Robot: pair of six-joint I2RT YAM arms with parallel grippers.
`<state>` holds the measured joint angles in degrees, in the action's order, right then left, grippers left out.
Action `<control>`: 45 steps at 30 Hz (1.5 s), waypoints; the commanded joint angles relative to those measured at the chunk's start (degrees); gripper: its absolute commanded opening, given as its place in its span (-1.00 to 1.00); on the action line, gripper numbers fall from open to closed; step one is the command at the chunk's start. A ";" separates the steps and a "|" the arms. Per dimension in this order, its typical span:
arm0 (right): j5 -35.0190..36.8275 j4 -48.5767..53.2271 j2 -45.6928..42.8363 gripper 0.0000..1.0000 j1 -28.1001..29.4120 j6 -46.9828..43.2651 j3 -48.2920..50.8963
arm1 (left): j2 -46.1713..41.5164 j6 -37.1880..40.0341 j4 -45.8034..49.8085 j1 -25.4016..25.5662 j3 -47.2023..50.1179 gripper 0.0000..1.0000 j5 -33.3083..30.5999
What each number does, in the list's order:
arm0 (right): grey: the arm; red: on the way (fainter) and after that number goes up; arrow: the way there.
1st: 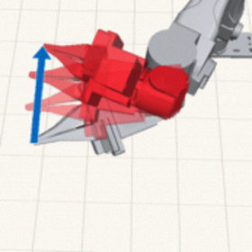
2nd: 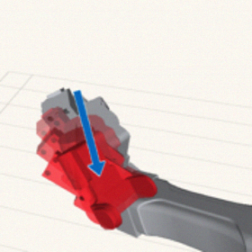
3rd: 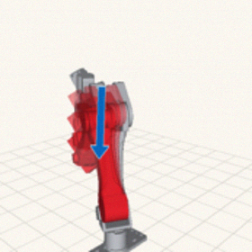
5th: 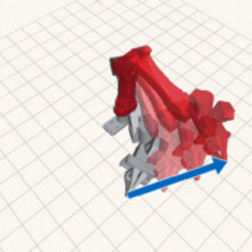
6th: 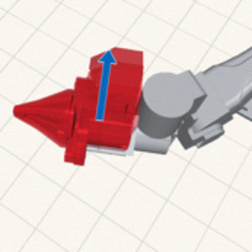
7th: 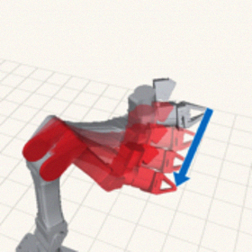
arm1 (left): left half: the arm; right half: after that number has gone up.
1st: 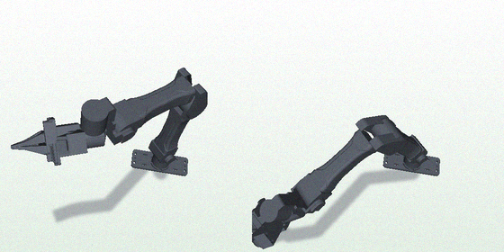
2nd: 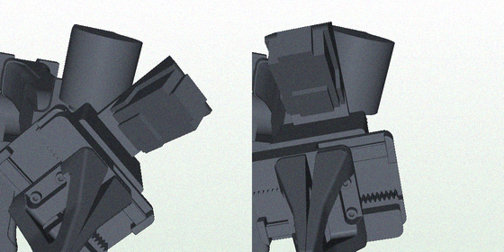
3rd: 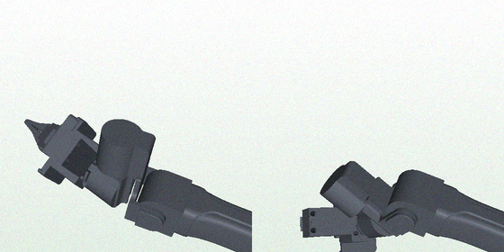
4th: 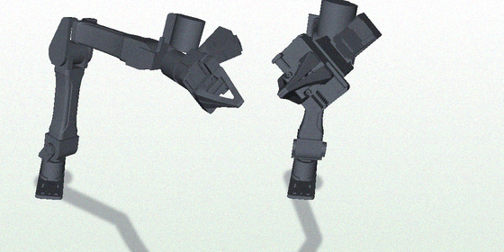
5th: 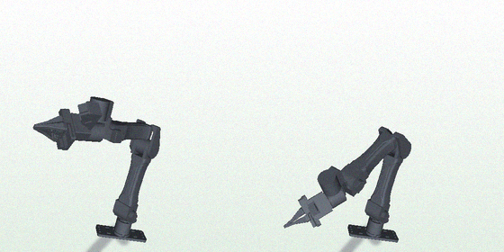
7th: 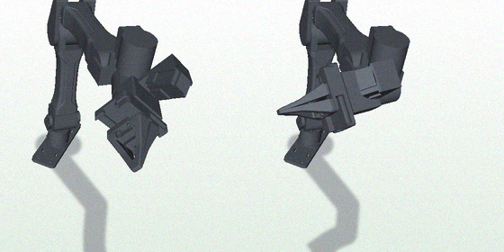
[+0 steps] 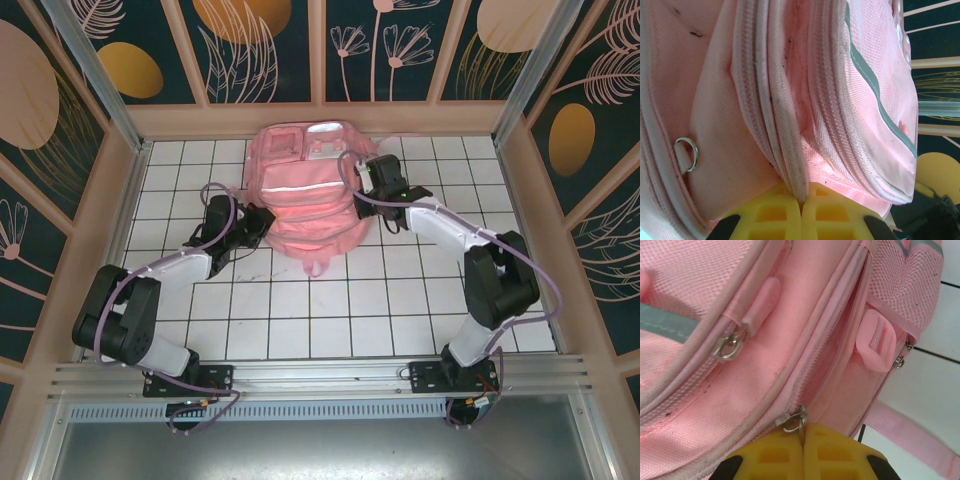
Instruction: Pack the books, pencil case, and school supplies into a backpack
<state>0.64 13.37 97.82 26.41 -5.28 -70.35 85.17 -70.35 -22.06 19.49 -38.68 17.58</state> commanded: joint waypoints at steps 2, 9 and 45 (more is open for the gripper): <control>4.45 -4.16 4.79 -1.00 -5.94 -10.14 -7.52 | -3.24 5.76 7.70 -2.97 2.73 -1.00 -3.70; -4.15 2.31 9.60 -1.00 -6.08 -15.08 -15.58 | -4.73 8.32 10.06 -3.73 3.00 -1.00 -2.55; -27.72 3.34 -1.20 -1.00 3.46 -20.64 -1.95 | -18.31 28.65 34.54 -9.54 -3.58 -0.23 -3.43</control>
<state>-25.17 18.98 99.33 27.68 -26.57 -73.43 68.12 -47.64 7.49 9.13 -38.04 15.46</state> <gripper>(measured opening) 0.053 0.377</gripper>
